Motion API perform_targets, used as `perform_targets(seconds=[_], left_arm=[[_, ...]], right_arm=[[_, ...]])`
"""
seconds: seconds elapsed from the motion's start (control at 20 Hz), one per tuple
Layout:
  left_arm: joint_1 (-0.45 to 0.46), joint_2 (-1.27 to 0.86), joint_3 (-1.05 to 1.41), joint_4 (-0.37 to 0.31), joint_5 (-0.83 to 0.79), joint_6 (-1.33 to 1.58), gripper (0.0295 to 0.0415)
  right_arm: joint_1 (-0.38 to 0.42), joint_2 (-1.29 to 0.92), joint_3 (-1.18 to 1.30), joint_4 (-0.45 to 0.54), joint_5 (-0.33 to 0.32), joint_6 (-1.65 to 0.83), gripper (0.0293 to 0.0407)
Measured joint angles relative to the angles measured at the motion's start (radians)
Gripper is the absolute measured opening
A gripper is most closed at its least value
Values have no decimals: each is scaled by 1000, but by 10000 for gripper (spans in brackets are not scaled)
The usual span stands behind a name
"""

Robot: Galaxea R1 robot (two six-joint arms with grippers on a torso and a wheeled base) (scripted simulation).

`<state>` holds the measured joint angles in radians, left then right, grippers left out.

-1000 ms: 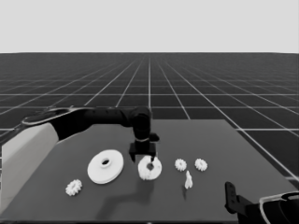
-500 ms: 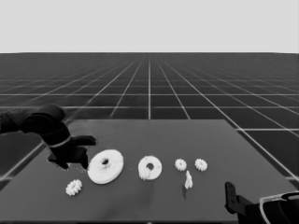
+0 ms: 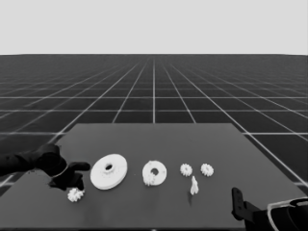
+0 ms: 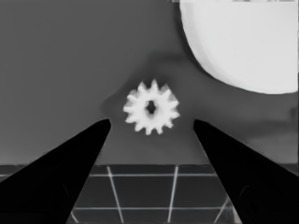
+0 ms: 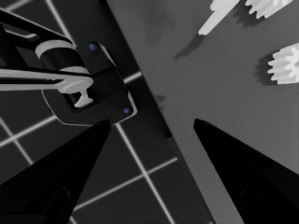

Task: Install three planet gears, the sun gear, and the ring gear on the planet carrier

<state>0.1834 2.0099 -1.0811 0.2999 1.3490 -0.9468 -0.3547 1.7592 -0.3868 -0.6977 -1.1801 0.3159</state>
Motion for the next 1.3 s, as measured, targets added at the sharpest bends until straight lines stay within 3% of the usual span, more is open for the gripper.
perform_targets(seconds=[0.1, 0.35, 0.45, 0.85, 0.95, 1.0, 1.1, 1.3], left_arm=[[63, 34, -60, 42, -43, 9, 385], [89, 53, -94, 60, -64, 15, 385], [90, 54, -96, 61, -65, 16, 314], [90, 54, -96, 61, -66, 16, 312], [-203, -59, 104, -177, 138, -13, 312], [-295, -62, 107, -248, 184, -12, 312], [-379, -54, 92, -313, 226, -8, 312], [-415, -48, 78, -342, 245, -5, 312]], right_arm=[[0, 0, 0, 0, 0, 0, 385], [0, 0, 0, 0, 0, 0, 385], [0, 0, 0, 0, 0, 0, 385], [0, 0, 0, 0, 0, 0, 385], [0, 0, 0, 0, 0, 0, 385], [0, 0, 0, 0, 0, 0, 385], [0, 0, 0, 0, 0, 0, 385], [0, 0, 0, 0, 0, 0, 385]])
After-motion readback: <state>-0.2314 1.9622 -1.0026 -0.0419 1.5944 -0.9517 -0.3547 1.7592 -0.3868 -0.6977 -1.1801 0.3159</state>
